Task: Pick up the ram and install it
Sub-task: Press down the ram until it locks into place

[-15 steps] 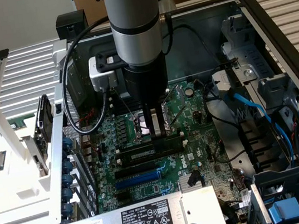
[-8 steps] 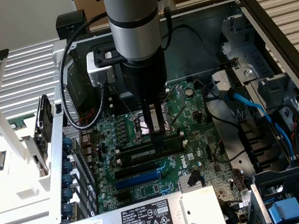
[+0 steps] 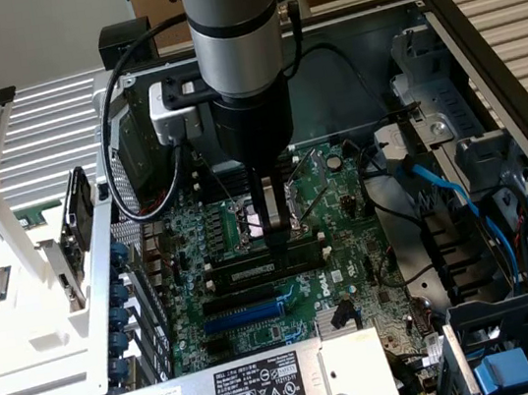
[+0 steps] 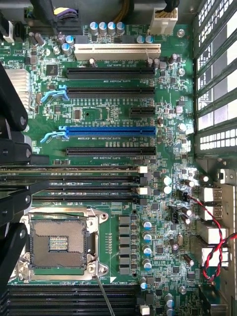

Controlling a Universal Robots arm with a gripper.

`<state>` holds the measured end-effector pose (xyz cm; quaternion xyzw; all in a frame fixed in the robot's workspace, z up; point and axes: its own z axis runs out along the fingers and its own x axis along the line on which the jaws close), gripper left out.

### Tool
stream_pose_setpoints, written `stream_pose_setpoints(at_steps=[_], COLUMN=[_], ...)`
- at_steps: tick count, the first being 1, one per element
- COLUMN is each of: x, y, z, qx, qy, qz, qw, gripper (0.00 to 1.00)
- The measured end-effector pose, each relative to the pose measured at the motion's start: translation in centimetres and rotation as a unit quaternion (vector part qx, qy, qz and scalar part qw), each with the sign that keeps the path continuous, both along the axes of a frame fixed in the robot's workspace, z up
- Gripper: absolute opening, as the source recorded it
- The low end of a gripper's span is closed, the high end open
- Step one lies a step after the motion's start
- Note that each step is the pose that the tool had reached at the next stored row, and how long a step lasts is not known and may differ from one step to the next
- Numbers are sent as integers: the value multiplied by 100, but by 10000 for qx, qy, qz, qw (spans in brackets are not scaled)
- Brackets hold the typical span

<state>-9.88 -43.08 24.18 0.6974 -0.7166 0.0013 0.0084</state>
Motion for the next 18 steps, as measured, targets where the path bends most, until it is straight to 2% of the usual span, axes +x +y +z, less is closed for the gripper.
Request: stream_pose_setpoints(at_steps=[9,11,13,18], x=[0,0,0,0], y=[0,0,0,0], z=[0,0,0,0], qx=[0,0,0,0], qy=[0,0,0,0], qz=[0,0,0,0], qw=[10000,10000,10000,10000], gripper=[26,24,11,10])
